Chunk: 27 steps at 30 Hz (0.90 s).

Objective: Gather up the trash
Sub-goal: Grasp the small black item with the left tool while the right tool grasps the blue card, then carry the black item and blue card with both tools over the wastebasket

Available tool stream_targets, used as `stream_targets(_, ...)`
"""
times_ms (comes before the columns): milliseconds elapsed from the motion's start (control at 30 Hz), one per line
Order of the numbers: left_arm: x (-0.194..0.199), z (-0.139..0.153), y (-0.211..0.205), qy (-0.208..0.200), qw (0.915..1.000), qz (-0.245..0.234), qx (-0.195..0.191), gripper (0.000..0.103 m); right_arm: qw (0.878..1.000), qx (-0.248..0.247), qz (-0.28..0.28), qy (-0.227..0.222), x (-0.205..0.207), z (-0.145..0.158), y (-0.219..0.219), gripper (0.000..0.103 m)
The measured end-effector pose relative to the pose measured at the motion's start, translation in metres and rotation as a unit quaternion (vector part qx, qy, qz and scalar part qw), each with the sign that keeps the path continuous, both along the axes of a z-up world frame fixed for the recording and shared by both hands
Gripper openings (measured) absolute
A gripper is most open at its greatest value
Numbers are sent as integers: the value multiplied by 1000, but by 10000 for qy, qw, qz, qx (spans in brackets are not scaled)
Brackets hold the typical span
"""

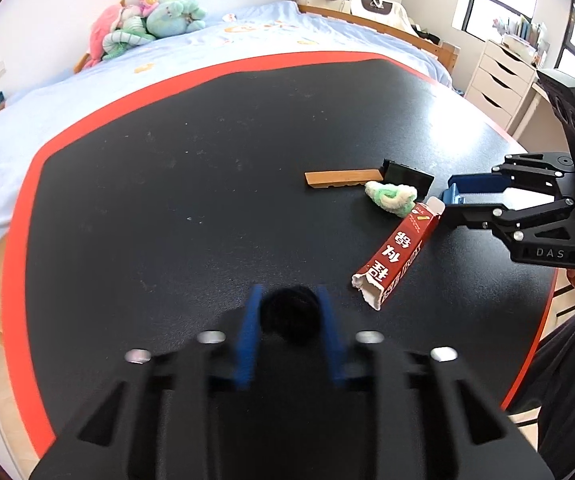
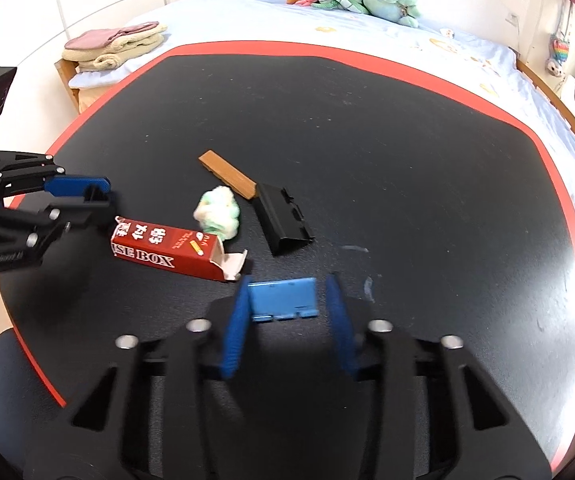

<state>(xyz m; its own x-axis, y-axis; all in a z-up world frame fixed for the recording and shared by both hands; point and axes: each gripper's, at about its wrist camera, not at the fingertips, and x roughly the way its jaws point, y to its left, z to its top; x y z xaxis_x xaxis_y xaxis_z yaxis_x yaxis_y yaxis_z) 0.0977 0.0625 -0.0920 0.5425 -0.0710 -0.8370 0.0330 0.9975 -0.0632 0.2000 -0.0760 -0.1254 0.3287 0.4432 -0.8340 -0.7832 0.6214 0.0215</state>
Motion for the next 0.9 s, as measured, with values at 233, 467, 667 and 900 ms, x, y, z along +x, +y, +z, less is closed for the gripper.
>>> stream_targets(233, -5, 6, -1, 13, 9999, 60, -118, 22, 10000, 52, -26, -9, -7, 8, -5, 32)
stream_targets(467, -21, 29, -14, -122, 9996, -49, -246, 22, 9997, 203, -146, -48, -29, 37, -25, 32)
stream_targets(667, -39, 51, -40, -278, 9988, -235, -330, 22, 9987, 404, -300, -82, -59, 61, -50, 32)
stream_targets(900, -63, 65, -71, -397, 9972, -490, -410, 22, 9972, 584, -454, -109, -99, 79, -87, 32)
